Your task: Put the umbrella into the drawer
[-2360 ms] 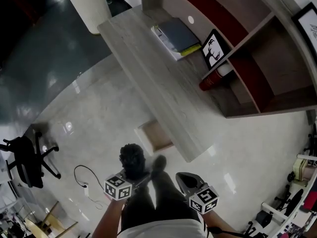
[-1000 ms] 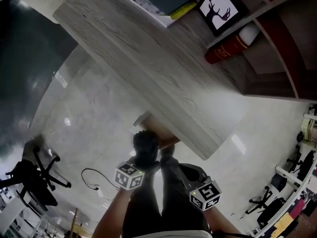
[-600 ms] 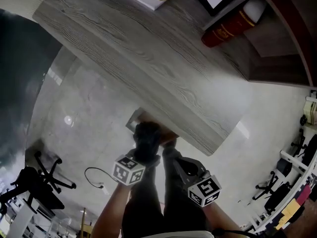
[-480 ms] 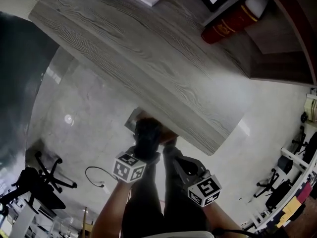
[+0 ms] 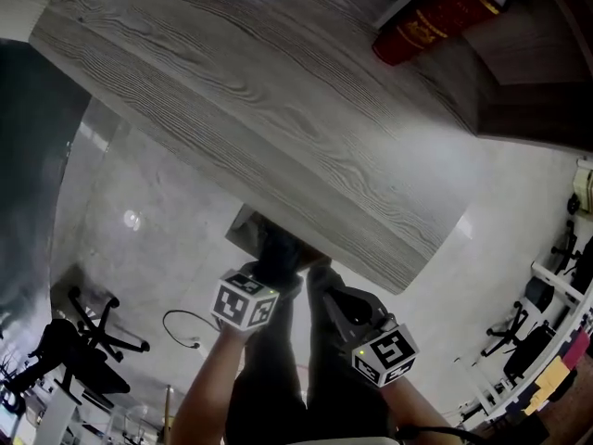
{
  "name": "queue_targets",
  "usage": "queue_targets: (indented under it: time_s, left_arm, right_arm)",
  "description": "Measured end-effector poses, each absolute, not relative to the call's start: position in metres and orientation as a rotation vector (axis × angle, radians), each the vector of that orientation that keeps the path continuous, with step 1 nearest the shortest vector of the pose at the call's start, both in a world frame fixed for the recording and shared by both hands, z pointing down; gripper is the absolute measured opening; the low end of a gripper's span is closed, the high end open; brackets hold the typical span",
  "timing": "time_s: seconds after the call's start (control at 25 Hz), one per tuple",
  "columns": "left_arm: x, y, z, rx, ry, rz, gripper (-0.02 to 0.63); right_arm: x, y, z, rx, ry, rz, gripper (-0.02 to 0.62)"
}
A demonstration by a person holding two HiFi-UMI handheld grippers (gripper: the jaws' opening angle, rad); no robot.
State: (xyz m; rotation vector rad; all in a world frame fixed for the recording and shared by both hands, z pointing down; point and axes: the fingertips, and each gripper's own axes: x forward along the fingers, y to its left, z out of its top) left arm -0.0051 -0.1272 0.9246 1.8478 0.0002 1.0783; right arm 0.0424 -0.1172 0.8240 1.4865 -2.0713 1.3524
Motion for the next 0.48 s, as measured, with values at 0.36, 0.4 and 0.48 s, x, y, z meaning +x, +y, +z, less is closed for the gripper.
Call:
queue_targets:
  time_s: [0.36,0.4,0.48]
  left_arm:
    - [0.007,-0.149,0.952,1.838,-0.062,1.249,0.244]
    - [0.008,-0.152,0.955,1.843,-0.080,1.258,0.244]
    - [0.011,-0.154,0.959,1.855,-0.123,1.276,0.244]
  right_arm:
    - [0.039,-0.122,0.838,1.488,-2.073,1.383,0.006]
    - [0.039,-0.123,0.839,1.486,-2.074,1.387,0.006]
    - [0.039,-0.124,0.841,1.480,-2.075,1.393,0.006]
